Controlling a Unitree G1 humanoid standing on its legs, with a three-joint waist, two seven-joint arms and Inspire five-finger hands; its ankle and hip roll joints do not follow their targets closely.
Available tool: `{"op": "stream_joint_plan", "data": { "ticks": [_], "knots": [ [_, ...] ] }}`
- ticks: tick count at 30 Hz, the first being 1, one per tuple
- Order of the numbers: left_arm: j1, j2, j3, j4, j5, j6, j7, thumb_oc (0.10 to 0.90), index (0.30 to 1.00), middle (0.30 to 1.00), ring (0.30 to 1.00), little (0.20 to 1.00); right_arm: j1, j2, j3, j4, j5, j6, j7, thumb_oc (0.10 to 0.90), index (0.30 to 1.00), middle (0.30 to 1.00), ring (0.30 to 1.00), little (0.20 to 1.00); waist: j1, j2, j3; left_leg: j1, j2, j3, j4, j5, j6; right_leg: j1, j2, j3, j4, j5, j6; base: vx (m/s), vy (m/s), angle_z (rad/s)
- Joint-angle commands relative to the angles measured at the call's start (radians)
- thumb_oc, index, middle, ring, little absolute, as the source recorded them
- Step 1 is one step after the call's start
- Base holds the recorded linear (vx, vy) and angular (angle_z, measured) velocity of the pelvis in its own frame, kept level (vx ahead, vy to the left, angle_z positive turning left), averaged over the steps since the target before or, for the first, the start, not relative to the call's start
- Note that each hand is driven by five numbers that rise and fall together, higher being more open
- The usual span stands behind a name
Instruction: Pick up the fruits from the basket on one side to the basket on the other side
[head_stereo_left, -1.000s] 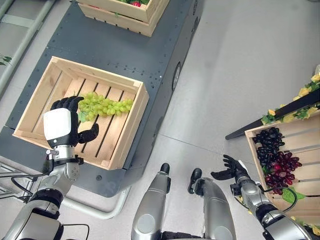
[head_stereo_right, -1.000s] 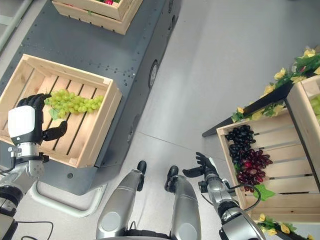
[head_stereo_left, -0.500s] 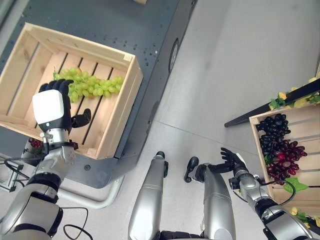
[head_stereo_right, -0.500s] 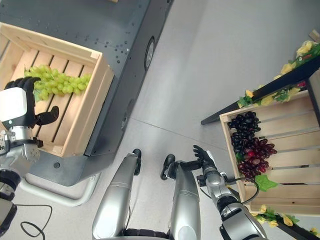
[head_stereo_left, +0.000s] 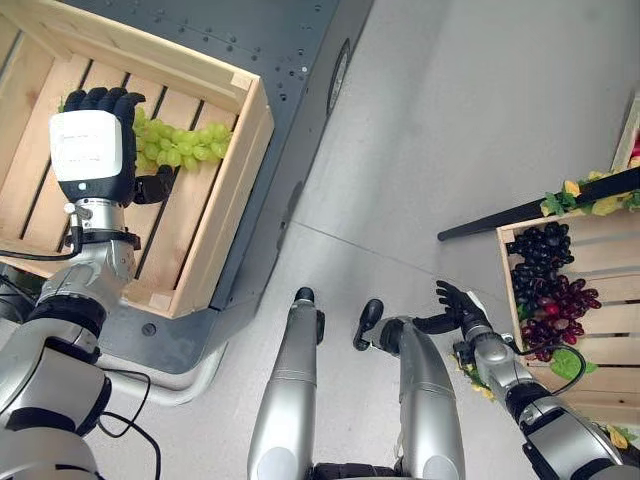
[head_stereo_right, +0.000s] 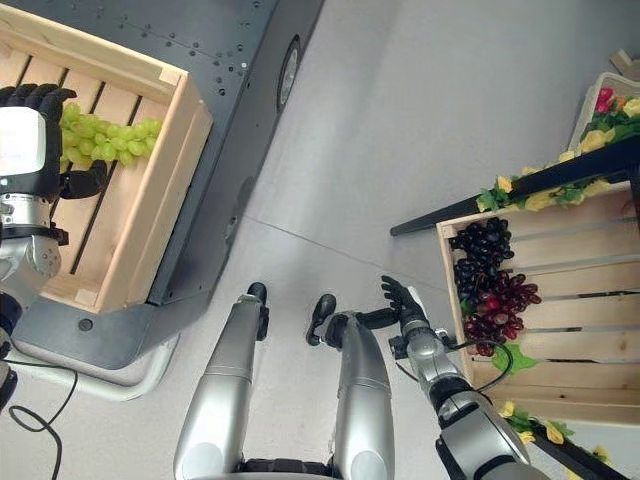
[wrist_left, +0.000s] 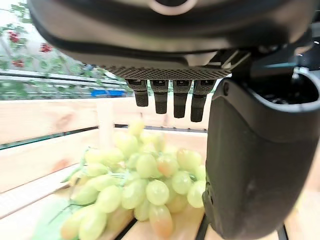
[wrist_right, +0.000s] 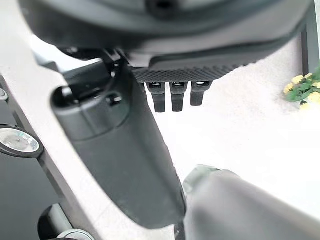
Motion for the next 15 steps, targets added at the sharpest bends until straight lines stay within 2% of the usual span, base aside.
{"op": "stream_joint_plan", "data": {
  "ticks": [1,4,5,8,15],
  "knots": [
    [-0.137,0.139,0.008,-0.026,0.018,0.001,-0.002,0.800,0.900,0.900,0.900,0.900,0.034,-0.061,-0.007,-0.011,0.068,-0.072,0.043,0.800,0.900,0.900,0.900,0.900,0.014,0.015,-0.012,0.078,-0.035,0.099,-0.140,0.013,0.090,0.106,0.043,0.006,-0.029,-0.004,-0.039,0.00,0.000,0.00],
    [-0.188,0.157,-0.068,-0.045,0.042,0.006,-0.149,0.800,0.900,0.900,0.900,0.900,0.025,-0.068,-0.017,-0.011,0.071,-0.064,0.040,0.800,0.900,0.900,0.900,0.900,0.009,0.020,-0.012,0.067,-0.034,0.100,-0.145,0.017,0.089,0.092,0.045,0.007,-0.035,0.004,-0.033,0.00,0.021,0.02],
    [-0.191,0.158,-0.078,-0.049,0.037,0.006,-0.165,0.800,0.900,0.900,0.900,0.900,0.022,-0.070,-0.018,-0.011,0.069,-0.062,0.041,0.800,0.900,0.900,0.900,0.900,0.007,0.021,-0.012,0.065,-0.033,0.100,-0.146,0.018,0.088,0.089,0.045,0.008,-0.036,0.006,-0.032,-0.01,0.044,0.01],
    [-0.191,0.168,-0.099,-0.080,-0.031,0.009,-0.258,0.800,0.900,0.900,0.900,0.900,0.025,-0.087,-0.023,-0.017,0.068,-0.065,0.057,0.800,0.900,0.900,0.900,0.900,0.003,0.027,-0.012,0.054,-0.033,0.102,-0.156,0.023,0.089,0.074,0.044,0.011,-0.042,0.013,-0.028,0.00,0.051,-0.01],
    [-0.209,0.206,-0.115,-0.065,-0.046,-0.010,-0.351,0.800,0.900,0.900,0.900,0.900,0.078,-0.108,-0.045,-0.041,0.081,-0.086,0.051,0.800,0.900,0.900,0.900,0.900,-0.004,0.021,-0.012,0.029,-0.029,0.099,-0.165,0.026,0.092,0.046,0.044,0.005,-0.053,0.025,-0.019,0.00,0.005,0.00]
  ]
}}
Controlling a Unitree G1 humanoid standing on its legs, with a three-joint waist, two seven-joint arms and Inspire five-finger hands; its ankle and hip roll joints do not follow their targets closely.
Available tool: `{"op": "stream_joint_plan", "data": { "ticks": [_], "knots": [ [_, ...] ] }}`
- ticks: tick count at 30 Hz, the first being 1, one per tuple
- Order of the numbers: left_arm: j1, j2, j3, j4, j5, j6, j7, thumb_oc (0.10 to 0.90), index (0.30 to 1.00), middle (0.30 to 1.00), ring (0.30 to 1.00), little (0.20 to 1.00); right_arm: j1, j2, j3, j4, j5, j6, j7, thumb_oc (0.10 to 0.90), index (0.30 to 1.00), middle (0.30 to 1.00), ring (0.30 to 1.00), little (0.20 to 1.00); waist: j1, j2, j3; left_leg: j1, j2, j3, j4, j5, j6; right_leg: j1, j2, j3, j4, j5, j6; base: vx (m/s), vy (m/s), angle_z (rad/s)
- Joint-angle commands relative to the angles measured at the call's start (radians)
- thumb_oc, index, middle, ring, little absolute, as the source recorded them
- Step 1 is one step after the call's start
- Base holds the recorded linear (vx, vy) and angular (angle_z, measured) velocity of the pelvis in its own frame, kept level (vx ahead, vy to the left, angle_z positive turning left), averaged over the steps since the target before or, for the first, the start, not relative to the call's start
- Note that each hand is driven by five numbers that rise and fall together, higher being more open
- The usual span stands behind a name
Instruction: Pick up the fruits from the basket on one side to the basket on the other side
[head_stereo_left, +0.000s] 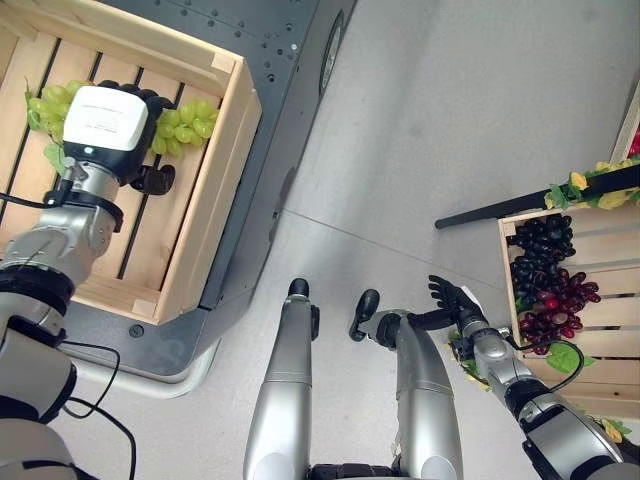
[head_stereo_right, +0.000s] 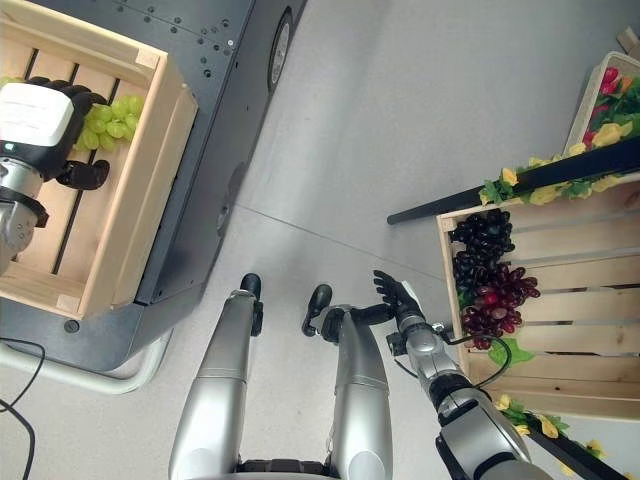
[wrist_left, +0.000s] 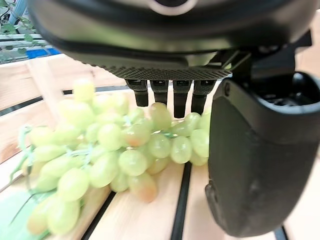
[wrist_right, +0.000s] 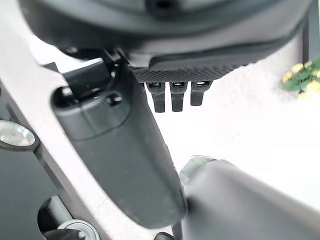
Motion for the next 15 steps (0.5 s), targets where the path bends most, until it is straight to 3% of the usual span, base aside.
{"op": "stream_joint_plan", "data": {
  "ticks": [1,6,7,8,9,12,15],
  "knots": [
    [-0.067,0.064,0.036,0.000,-0.022,0.002,-0.022,0.800,0.900,0.900,0.900,0.900,0.087,-0.105,-0.067,-0.014,0.048,-0.069,0.005,0.800,0.900,0.900,0.900,0.900,0.013,0.035,-0.012,0.090,-0.039,0.092,-0.163,0.024,0.095,0.108,0.042,0.007,-0.055,0.025,-0.019,0.00,0.000,0.00],
    [-0.078,0.057,0.015,-0.010,-0.028,0.031,-0.075,0.800,0.900,0.900,0.900,0.900,0.080,-0.113,-0.075,0.005,0.054,-0.084,0.009,0.800,0.900,0.900,0.900,0.900,0.014,0.036,-0.012,0.074,-0.040,0.094,-0.171,0.031,0.096,0.092,0.039,-0.001,-0.057,0.033,-0.016,-0.01,0.002,0.02],
    [-0.083,0.054,0.006,-0.013,-0.029,0.051,-0.101,0.765,0.848,0.848,0.848,0.848,0.074,-0.114,-0.075,0.003,0.060,-0.086,0.014,0.800,0.900,0.900,0.900,0.900,0.014,0.036,-0.012,0.071,-0.039,0.095,-0.171,0.032,0.095,0.088,0.037,-0.004,-0.057,0.034,-0.015,-0.02,-0.001,0.03],
    [-0.084,0.054,0.002,-0.017,-0.015,0.066,-0.104,0.607,0.611,0.611,0.611,0.611,0.071,-0.114,-0.075,-0.003,0.065,-0.085,0.016,0.800,0.900,0.900,0.900,0.900,0.016,0.037,-0.012,0.068,-0.040,0.094,-0.171,0.032,0.095,0.085,0.035,-0.006,-0.055,0.034,-0.016,0.00,0.000,0.00],
    [-0.083,0.051,-0.003,-0.020,-0.005,0.097,-0.104,0.400,0.300,0.300,0.300,0.300,0.069,-0.112,-0.073,-0.012,0.071,-0.088,0.018,0.800,0.900,0.900,0.900,0.900,0.016,0.036,-0.012,0.068,-0.041,0.092,-0.171,0.031,0.095,0.084,0.035,-0.006,-0.054,0.033,-0.015,0.00,0.000,0.00],
    [-0.080,0.046,-0.001,0.001,0.014,0.159,-0.105,0.400,0.300,0.300,0.300,0.300,0.072,-0.106,-0.068,-0.040,0.086,-0.107,0.037,0.800,0.900,0.900,0.900,0.900,0.015,0.031,-0.012,0.072,-0.041,0.089,-0.177,0.031,0.094,0.090,0.035,-0.008,-0.061,0.032,-0.015,-0.01,0.000,0.01],
    [-0.076,0.044,0.011,0.023,0.000,0.172,-0.116,0.400,0.300,0.300,0.300,0.300,0.078,-0.097,-0.060,-0.064,0.096,-0.119,0.056,0.800,0.900,0.900,0.900,0.900,0.014,0.025,-0.012,0.079,-0.038,0.090,-0.178,0.029,0.093,0.100,0.036,-0.010,-0.067,0.033,-0.014,0.00,0.000,0.00]
  ]
}}
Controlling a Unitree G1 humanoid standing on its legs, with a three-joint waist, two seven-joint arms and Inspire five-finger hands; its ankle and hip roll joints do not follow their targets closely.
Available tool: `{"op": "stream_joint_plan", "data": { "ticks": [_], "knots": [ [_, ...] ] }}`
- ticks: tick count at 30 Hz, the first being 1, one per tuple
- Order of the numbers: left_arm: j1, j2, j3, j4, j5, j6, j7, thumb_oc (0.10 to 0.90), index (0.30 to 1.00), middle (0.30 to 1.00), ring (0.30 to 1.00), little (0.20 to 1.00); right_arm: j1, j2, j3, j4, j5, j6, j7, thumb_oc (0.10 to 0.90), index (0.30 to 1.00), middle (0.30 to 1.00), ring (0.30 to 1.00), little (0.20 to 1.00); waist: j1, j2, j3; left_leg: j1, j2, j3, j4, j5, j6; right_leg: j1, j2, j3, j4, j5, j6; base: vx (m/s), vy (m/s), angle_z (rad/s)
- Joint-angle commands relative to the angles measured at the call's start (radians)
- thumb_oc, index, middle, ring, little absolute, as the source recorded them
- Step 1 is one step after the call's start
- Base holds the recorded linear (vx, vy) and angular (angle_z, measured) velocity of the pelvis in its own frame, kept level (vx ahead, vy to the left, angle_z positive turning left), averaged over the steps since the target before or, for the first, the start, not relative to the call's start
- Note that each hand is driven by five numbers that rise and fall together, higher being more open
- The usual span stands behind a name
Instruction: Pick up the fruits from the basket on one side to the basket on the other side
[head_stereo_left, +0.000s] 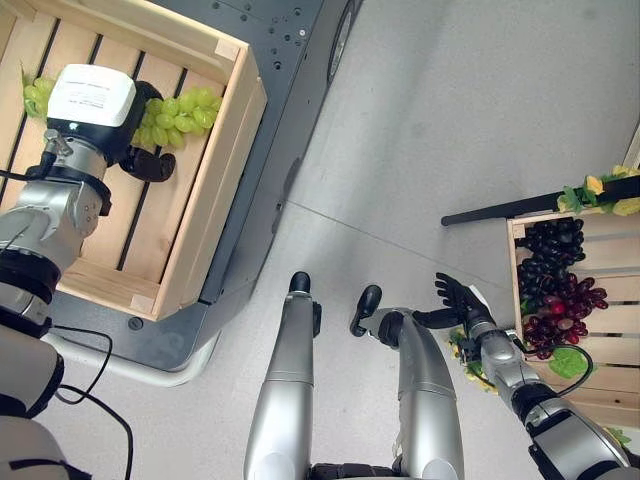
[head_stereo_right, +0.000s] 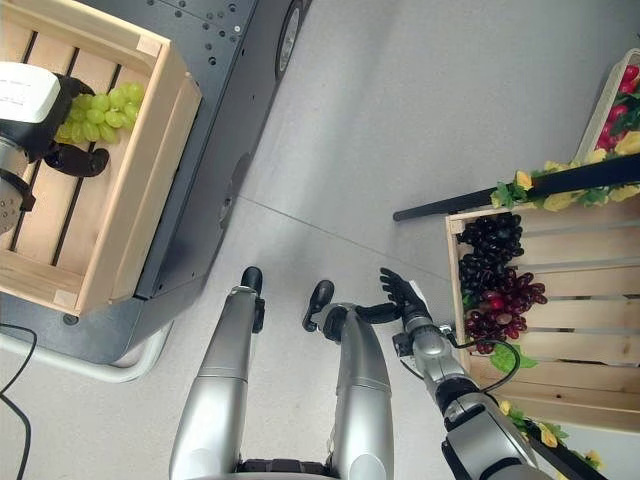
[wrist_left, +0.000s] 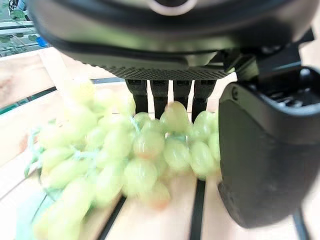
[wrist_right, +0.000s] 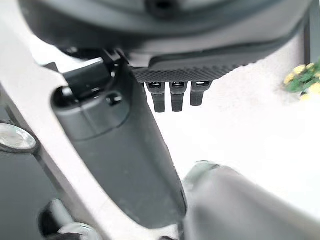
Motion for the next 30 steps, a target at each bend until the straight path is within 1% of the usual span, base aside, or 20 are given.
{"op": "stream_joint_plan", "data": {
  "ticks": [1,3,6,7,9,12,16,18,20,21,22,24,25,26,28,29,30],
  "knots": [
    [-0.008,0.032,0.020,0.057,-0.005,0.065,-0.019,0.400,0.300,0.300,0.300,0.300,0.068,-0.068,-0.043,-0.036,0.056,-0.075,0.045,0.800,0.900,0.900,0.900,0.900,0.012,0.023,-0.012,0.108,-0.037,0.094,-0.163,0.020,0.102,0.122,0.038,0.003,-0.055,0.033,-0.012,0.00,0.000,0.00],
    [-0.011,0.032,0.027,0.054,0.008,0.042,-0.036,0.400,0.300,0.300,0.300,0.300,0.076,-0.062,-0.044,-0.049,0.060,-0.074,0.046,0.800,0.900,0.900,0.900,0.900,0.013,0.019,-0.012,0.115,-0.035,0.093,-0.160,0.016,0.102,0.129,0.036,0.001,-0.050,0.031,-0.010,0.00,-0.038,-0.02],
    [-0.012,0.035,0.031,0.042,0.017,0.015,-0.034,0.400,0.300,0.300,0.300,0.300,0.080,-0.056,-0.045,-0.056,0.061,-0.072,0.042,0.800,0.900,0.900,0.900,0.900,0.016,0.020,-0.012,0.128,-0.036,0.091,-0.162,0.012,0.102,0.142,0.034,0.000,-0.051,0.029,-0.009,0.01,-0.033,0.06],
    [-0.011,0.035,0.033,0.038,0.028,-0.014,-0.035,0.400,0.300,0.300,0.300,0.300,0.081,-0.054,-0.049,-0.055,0.053,-0.076,0.044,0.800,0.900,0.900,0.900,0.900,0.016,0.022,-0.012,0.137,-0.038,0.090,-0.161,0.009,0.102,0.150,0.032,0.001,-0.050,0.028,-0.008,0.00,-0.023,0.06],
    [-0.009,0.038,0.028,0.026,0.039,-0.023,-0.042,0.400,0.300,0.300,0.300,0.300,0.078,-0.055,-0.050,-0.053,0.057,-0.078,0.046,0.800,0.900,0.900,0.900,0.900,0.019,0.024,-0.012,0.154,-0.040,0.092,-0.169,0.008,0.103,0.168,0.030,-0.001,-0.060,0.029,-0.006,0.00,-0.011,0.02],
    [0.003,0.045,0.031,0.020,0.027,-0.041,-0.036,0.400,0.300,0.300,0.300,0.300,0.075,-0.056,-0.053,-0.055,0.054,-0.069,0.043,0.800,0.900,0.900,0.900,0.900,0.023,0.026,-0.012,0.190,-0.040,0.095,-0.180,0.005,0.103,0.202,0.028,-0.002,-0.074,0.031,-0.003,0.00,0.000,0.00],
    [0.042,0.049,0.067,0.028,-0.030,-0.070,-0.007,0.400,0.300,0.300,0.300,0.300,0.081,-0.064,-0.062,-0.064,0.053,-0.067,0.046,0.800,0.900,0.900,0.900,0.900,0.024,0.029,-0.012,0.239,-0.039,0.099,-0.184,-0.004,0.105,0.247,0.025,0.003,-0.087,0.029,-0.001,0.00,0.000,0.00],
    [0.098,0.040,0.133,0.037,-0.119,-0.086,0.030,0.400,0.300,0.300,0.300,0.300,0.087,-0.064,-0.073,-0.071,0.050,-0.056,0.050,0.800,0.900,0.900,0.900,0.900,0.026,0.033,-0.012,0.281,-0.041,0.100,-0.194,-0.007,0.103,0.287,0.024,0.007,-0.102,0.027,-0.001,0.00,-0.022,-0.06],
    [0.127,0.030,0.175,0.047,-0.157,-0.106,0.056,0.400,0.300,0.300,0.300,0.300,0.090,-0.063,-0.077,-0.075,0.047,-0.051,0.052,0.800,0.900,0.900,0.900,0.900,0.025,0.034,-0.012,0.303,-0.043,0.100,-0.200,-0.008,0.103,0.307,0.023,0.010,-0.109,0.026,-0.002,0.01,-0.019,-0.10],
    [0.194,0.001,0.268,0.065,-0.230,-0.148,0.098,0.400,0.300,0.300,0.300,0.300,0.107,-0.054,-0.076,-0.087,0.044,-0.043,0.055,0.800,0.900,0.900,0.900,0.900,0.025,0.034,-0.012,0.349,-0.046,0.097,-0.217,-0.006,0.100,0.348,0.022,0.017,-0.128,0.024,-0.003,0.02,-0.022,-0.14],
    [0.202,-0.002,0.281,0.066,-0.238,-0.149,0.099,0.400,0.300,0.300,0.300,0.300,0.109,-0.053,-0.075,-0.089,0.045,-0.043,0.056,0.800,0.900,0.900,0.900,0.900,0.024,0.034,-0.012,0.354,-0.047,0.097,-0.220,-0.006,0.099,0.353,0.022,0.018,-0.131,0.024,-0.003,0.03,-0.034,-0.14],
    [0.291,-0.041,0.408,0.083,-0.309,-0.218,0.100,0.400,0.300,0.300,0.300,0.300,0.143,-0.031,-0.076,-0.108,0.038,-0.040,0.056,0.800,0.900,0.900,0.900,0.900,0.026,0.032,-0.012,0.429,-0.054,0.093,-0.261,0.001,0.096,0.418,0.023,0.028,-0.172,0.028,0.000,0.03,-0.041,-0.10],
    [0.300,-0.045,0.420,0.084,-0.320,-0.223,0.096,0.400,0.300,0.300,0.300,0.300,0.146,-0.029,-0.076,-0.110,0.038,-0.041,0.055,0.800,0.900,0.900,0.900,0.900,0.026,0.032,-0.012,0.436,-0.055,0.093,-0.266,0.002,0.096,0.425,0.023,0.029,-0.177,0.029,0.000,0.04,-0.046,-0.09],
    [0.349,-0.072,0.484,0.088,-0.369,-0.262,0.094,0.400,0.300,0.300,0.300,0.300,0.155,-0.018,-0.079,-0.115,0.036,-0.032,0.049,0.800,0.900,0.900,0.900,0.900,0.027,0.036,-0.012,0.492,-0.061,0.090,-0.309,0.013,0.094,0.473,0.023,0.037,-0.220,0.039,0.006,0.04,-0.034,-0.07],
    [0.397,-0.102,0.548,0.084,-0.433,-0.295,0.086,0.400,0.300,0.300,0.300,0.300,0.172,-0.005,-0.083,-0.115,0.028,-0.033,0.051,0.800,0.900,0.900,0.900,0.900,0.026,0.041,-0.022,0.558,-0.068,0.086,-0.374,0.031,0.090,0.529,0.026,0.046,-0.289,0.058,0.015,0.05,-0.034,-0.20],
    [0.407,-0.109,0.561,0.083,-0.455,-0.302,0.086,0.400,0.300,0.300,0.300,0.300,0.176,-0.003,-0.083,-0.116,0.029,-0.035,0.052,0.800,0.900,0.900,0.900,0.900,0.025,0.042,-0.023,0.573,-0.070,0.085,-0.388,0.034,0.089,0.541,0.027,0.049,-0.303,0.063,0.018,0.07,-0.031,-0.15],
    [0.437,-0.127,0.596,0.075,-0.516,-0.317,0.089,0.400,0.300,0.300,0.300,0.300,0.189,0.007,-0.086,-0.119,0.024,-0.034,0.051,0.800,0.900,0.900,0.900,0.900,0.023,0.048,-0.043,0.606,-0.074,0.082,-0.430,0.046,0.086,0.570,0.031,0.057,-0.353,0.078,0.026,0.08,-0.032,-0.03]
  ]
}}
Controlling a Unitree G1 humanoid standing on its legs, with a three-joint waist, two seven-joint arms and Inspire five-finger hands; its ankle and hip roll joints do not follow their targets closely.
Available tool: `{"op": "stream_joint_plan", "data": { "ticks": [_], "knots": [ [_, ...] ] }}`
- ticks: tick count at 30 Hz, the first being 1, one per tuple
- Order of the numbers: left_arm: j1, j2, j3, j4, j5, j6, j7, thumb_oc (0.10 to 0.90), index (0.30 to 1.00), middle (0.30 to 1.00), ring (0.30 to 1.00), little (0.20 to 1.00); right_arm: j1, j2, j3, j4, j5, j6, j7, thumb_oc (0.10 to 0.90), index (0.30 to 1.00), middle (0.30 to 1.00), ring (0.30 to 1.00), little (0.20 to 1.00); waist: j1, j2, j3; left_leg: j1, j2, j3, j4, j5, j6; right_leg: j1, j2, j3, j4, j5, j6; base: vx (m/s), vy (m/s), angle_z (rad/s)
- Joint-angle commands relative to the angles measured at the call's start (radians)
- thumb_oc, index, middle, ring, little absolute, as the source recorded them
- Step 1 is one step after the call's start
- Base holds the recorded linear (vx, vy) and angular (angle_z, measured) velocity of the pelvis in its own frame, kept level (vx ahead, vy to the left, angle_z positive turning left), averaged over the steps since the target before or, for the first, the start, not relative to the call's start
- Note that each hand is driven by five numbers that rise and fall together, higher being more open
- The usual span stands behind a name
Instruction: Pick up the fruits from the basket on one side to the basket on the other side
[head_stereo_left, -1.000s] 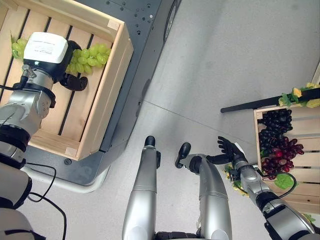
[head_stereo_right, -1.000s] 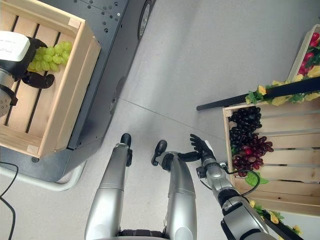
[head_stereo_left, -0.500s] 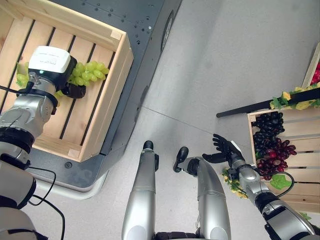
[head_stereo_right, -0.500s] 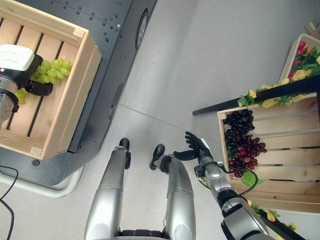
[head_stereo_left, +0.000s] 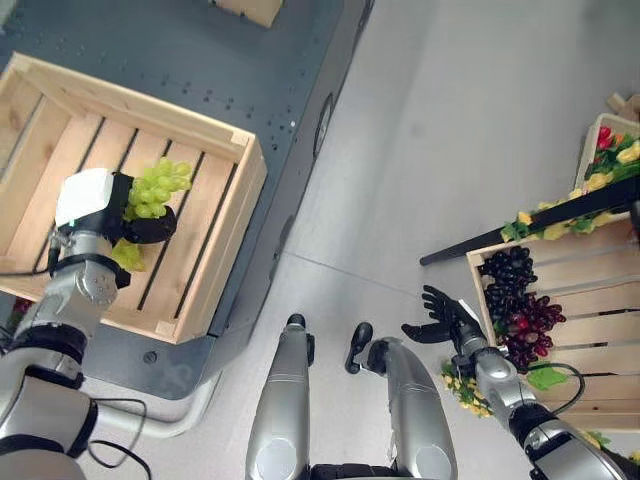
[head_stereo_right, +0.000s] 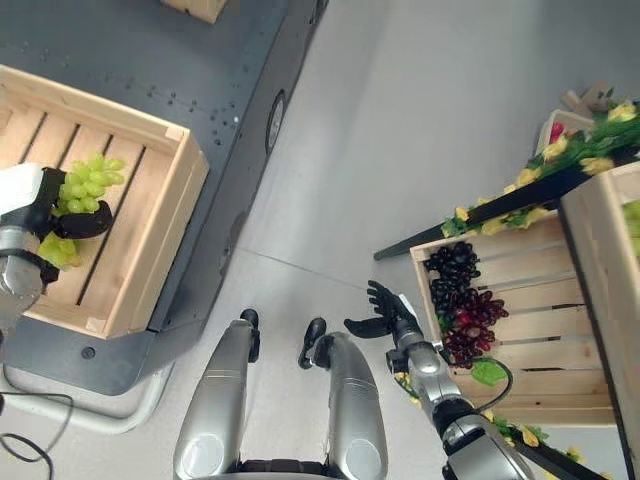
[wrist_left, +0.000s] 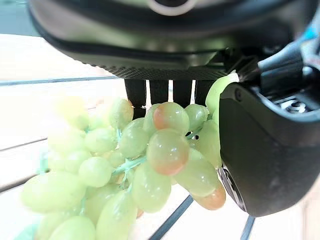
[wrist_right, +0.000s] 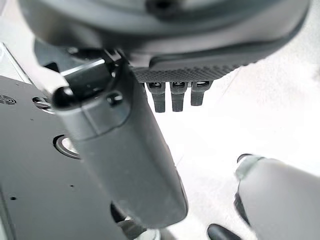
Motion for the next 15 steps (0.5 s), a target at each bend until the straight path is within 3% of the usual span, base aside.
{"op": "stream_joint_plan", "data": {
  "ticks": [1,4,7,11,14,15],
  "knots": [
    [-0.037,0.038,0.163,-0.039,-0.258,-0.137,0.083,0.400,0.300,0.300,0.300,0.300,0.033,-0.051,-0.067,-0.048,0.023,-0.037,0.012,0.800,0.900,0.900,0.900,0.900,0.014,0.053,-0.063,0.137,-0.092,0.024,-0.217,0.040,0.068,0.139,-0.002,0.009,-0.154,0.052,-0.005,0.09,-0.036,-0.02],
    [0.033,-0.019,0.225,-0.079,-0.327,-0.176,0.080,0.400,0.300,0.300,0.300,0.300,0.056,-0.033,-0.085,-0.051,0.041,-0.031,0.014,0.800,0.900,0.900,0.900,0.900,0.011,0.061,-0.097,0.193,-0.098,0.020,-0.288,0.060,0.064,0.187,0.004,0.018,-0.234,0.077,0.007,0.09,-0.055,-0.16],
    [0.173,-0.135,0.285,-0.155,-0.326,-0.256,0.118,0.400,0.300,0.300,0.300,0.300,0.091,-0.015,-0.117,-0.046,0.025,-0.037,0.008,0.800,0.900,0.900,0.900,0.900,0.013,0.087,-0.169,0.283,-0.118,-0.002,-0.396,0.093,0.061,0.275,0.004,0.031,-0.362,0.118,0.018,0.12,-0.036,-0.12],
    [0.232,-0.178,0.288,-0.193,-0.315,-0.264,0.138,0.400,0.300,0.300,0.300,0.300,0.110,-0.009,-0.128,-0.049,0.019,-0.011,0.012,0.800,0.900,0.900,0.900,0.900,0.011,0.107,-0.236,0.373,-0.120,-0.019,-0.509,0.128,0.054,0.366,0.011,0.029,-0.471,0.157,0.029,0.11,-0.038,-0.03],
    [0.261,-0.205,0.297,-0.214,-0.387,-0.287,0.111,0.400,0.300,0.300,0.300,0.300,0.126,0.004,-0.136,-0.042,0.030,-0.009,0.027,0.800,0.900,0.900,0.900,0.900,0.012,0.116,-0.288,0.424,-0.117,-0.034,-0.584,0.155,0.049,0.409,0.012,0.032,-0.526,0.184,0.039,0.10,-0.079,0.01],
    [0.277,-0.229,0.311,-0.233,-0.475,-0.308,0.074,0.400,0.300,0.300,0.300,0.300,0.138,0.015,-0.148,-0.033,0.038,-0.013,0.018,0.800,0.900,0.900,0.900,0.900,0.012,0.121,-0.319,0.447,-0.115,-0.041,-0.624,0.171,0.047,0.429,0.012,0.033,-0.555,0.201,0.044,0.10,-0.083,-0.01]
  ]
}}
